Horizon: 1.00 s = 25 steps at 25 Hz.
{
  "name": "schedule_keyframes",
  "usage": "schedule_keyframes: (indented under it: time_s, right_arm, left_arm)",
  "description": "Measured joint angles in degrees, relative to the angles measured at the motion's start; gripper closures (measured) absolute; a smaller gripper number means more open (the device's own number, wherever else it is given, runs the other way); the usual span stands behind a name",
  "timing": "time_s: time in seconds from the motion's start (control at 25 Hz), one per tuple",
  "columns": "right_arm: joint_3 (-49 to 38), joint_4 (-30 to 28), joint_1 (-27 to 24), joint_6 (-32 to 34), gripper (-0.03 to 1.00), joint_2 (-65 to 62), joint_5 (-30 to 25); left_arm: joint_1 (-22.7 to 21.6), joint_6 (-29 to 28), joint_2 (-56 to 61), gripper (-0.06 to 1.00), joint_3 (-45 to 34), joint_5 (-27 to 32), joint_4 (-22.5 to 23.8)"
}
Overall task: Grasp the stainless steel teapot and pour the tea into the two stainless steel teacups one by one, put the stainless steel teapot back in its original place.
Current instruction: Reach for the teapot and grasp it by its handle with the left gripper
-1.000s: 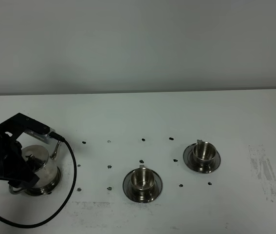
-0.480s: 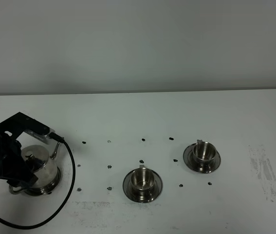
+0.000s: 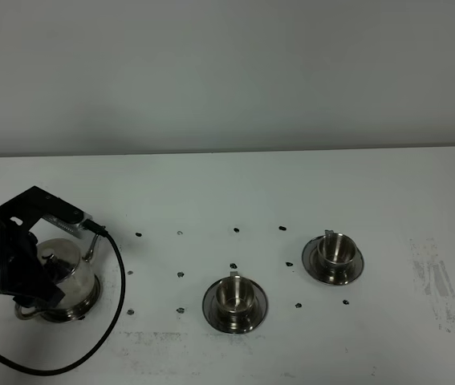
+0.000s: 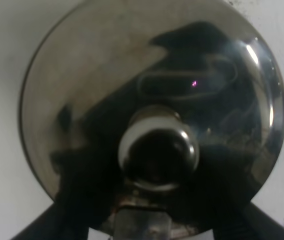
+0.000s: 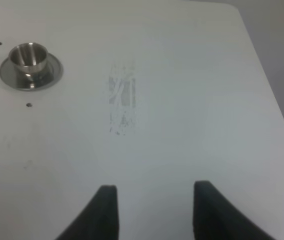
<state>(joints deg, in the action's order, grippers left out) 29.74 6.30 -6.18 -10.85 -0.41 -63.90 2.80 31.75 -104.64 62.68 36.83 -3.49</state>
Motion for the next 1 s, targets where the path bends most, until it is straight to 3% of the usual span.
schedule_keyframes:
  time_s: [0.08, 0.16, 1.0]
  right_arm:
    - [0.00, 0.00, 0.00, 0.00, 0.63, 0.00, 0.00]
    - [0.00, 0.00, 0.00, 0.00, 0.63, 0.00, 0.00]
    - [0.00, 0.00, 0.00, 0.00, 0.63, 0.00, 0.00]
  left_arm:
    - [0.00, -0.35, 0.00, 0.55, 0.00, -0.05, 0.06]
    - [0.00, -0.55, 0.00, 0.74, 0.00, -0.28, 0.06]
    - [0.00, 3.17, 2.72, 0.74, 0.00, -1.08, -1.04]
